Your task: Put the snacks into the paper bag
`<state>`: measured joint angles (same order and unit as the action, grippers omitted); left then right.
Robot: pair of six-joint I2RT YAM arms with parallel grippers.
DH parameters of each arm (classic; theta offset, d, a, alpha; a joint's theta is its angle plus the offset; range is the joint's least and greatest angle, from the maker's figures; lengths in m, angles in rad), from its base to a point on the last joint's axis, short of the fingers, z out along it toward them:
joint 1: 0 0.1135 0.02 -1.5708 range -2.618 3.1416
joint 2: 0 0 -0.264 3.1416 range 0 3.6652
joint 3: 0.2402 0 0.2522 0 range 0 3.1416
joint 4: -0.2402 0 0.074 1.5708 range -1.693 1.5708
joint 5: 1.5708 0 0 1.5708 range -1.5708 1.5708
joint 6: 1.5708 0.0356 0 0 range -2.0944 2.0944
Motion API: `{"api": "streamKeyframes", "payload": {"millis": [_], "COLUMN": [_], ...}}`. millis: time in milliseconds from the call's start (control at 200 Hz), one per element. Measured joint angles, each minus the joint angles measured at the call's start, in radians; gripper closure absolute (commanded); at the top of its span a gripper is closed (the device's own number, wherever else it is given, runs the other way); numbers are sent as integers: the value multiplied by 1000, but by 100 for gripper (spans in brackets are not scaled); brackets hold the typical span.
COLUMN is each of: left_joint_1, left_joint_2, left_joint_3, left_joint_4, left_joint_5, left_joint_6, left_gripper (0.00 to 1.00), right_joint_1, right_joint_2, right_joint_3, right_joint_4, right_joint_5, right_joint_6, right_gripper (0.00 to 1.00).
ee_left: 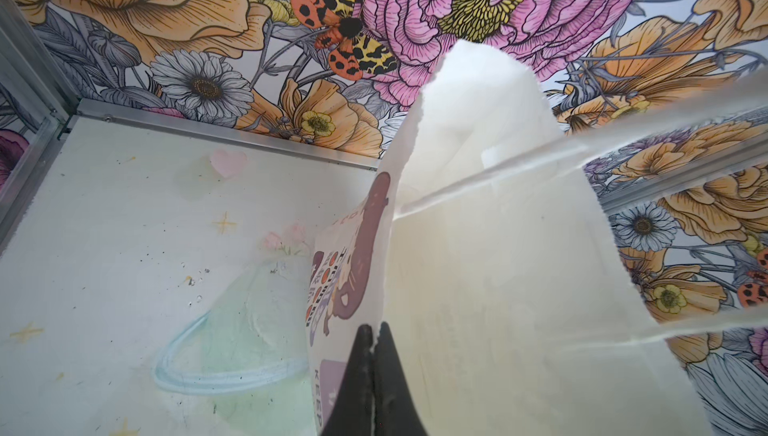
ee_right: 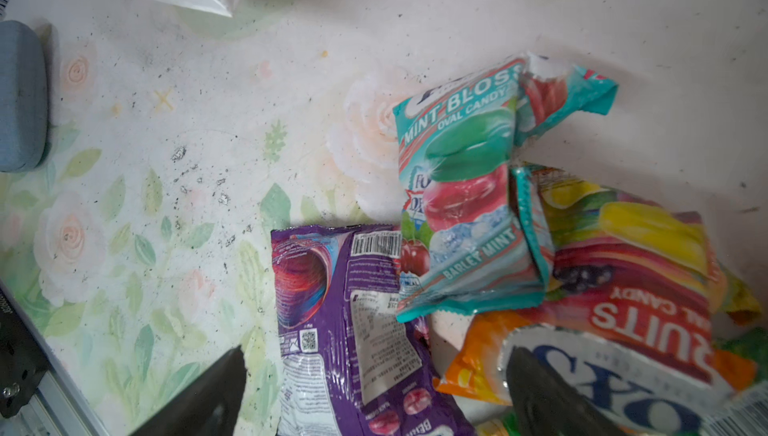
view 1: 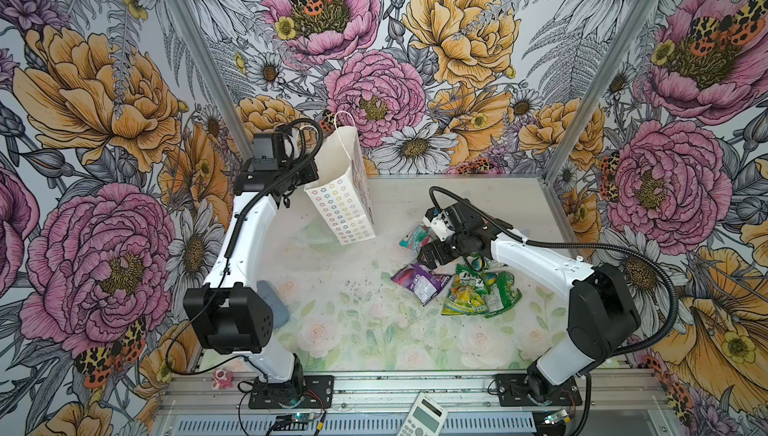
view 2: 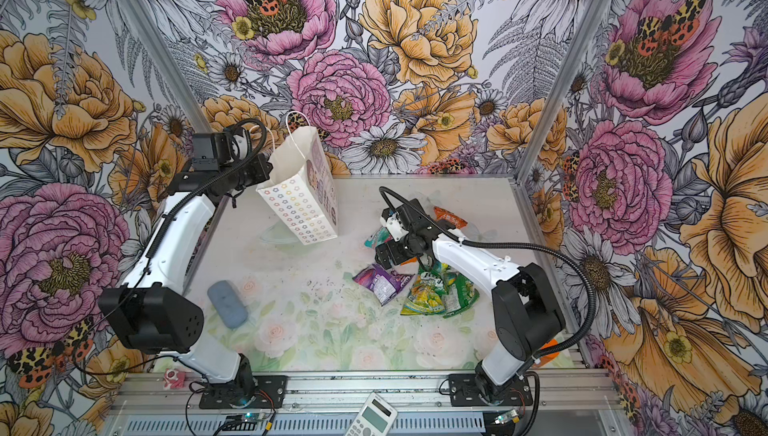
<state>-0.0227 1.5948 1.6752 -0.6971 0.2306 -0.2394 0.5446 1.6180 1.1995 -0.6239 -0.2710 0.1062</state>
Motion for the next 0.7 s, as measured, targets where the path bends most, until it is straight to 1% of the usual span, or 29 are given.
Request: {"api": "streamKeyframes", "payload": {"millis": [140,240,520,701], "left_joint_1": [-71,-106,-143,-163], "left_joint_2": [-71,-125,-253,-277], "left_joint_3": [-104,-176,-316,-351], "left_joint_4": [15,33,69,75], "left_joint_5": [-58,-92,-169,-196], "left_joint_6": [-29,-56,-136,-156], "left_gripper": [100,100,100,100], "right_joint_1": [43,72,134,151], "right_joint_2": [0,1,49,103], "right_joint_3": [-2,-5,-21,-43], "right_joint_4": [-26,-34,-40,-38], "right_joint_5": [5,8,48,117], "right_joint_6": [-11,-20,-57,-99], "right_gripper": [0,0,0,1]}}
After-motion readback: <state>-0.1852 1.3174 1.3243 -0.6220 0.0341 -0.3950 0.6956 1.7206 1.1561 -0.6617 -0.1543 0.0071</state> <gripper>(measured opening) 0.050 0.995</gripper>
